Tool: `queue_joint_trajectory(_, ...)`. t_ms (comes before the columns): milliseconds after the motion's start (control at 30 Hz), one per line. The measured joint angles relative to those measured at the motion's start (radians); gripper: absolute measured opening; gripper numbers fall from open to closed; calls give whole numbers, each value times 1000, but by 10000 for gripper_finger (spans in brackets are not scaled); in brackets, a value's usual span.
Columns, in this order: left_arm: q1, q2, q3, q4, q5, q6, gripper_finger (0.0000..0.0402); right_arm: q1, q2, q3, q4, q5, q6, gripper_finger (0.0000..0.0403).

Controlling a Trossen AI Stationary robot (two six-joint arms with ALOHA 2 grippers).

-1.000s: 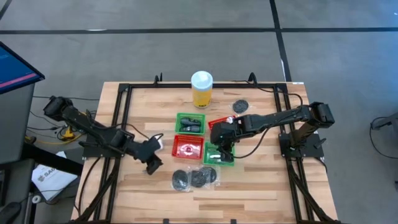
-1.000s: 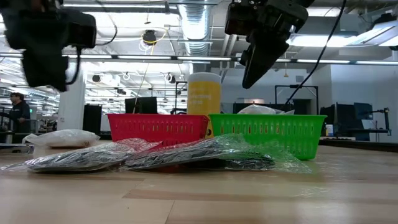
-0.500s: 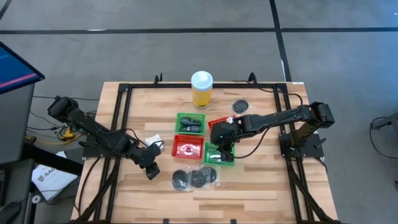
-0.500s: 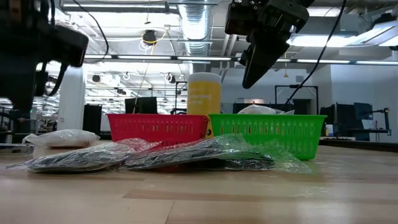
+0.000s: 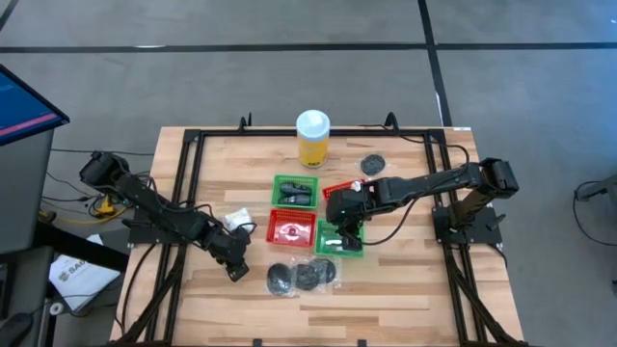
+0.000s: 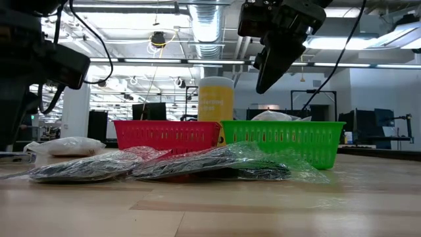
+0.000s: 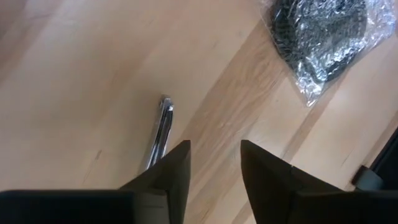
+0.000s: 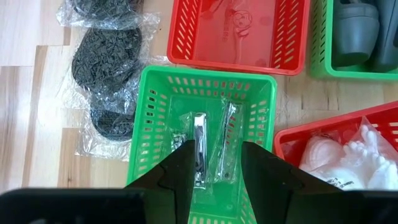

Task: Pick & Place Travel size toiletries
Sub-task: Put the nail cutter into the right green bin

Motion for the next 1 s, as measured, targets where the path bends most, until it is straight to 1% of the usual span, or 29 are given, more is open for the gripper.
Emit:
queue_joint_trajectory(167, 0, 0, 0, -10, 0, 6, 144, 1, 0, 0, 2, 0, 0, 120)
queue_joint_trajectory(400, 0, 0, 0, -21, 0, 15, 145, 1, 0, 0, 7, 0, 0, 120)
queue_joint_trajectory(633, 3, 0, 0, -85, -2, 26, 145, 1, 0, 0, 26, 0, 0, 120)
queue_joint_trajectory(1000, 1, -1, 0, -92, -25, 34, 145, 1, 0, 0, 26, 0, 11, 120)
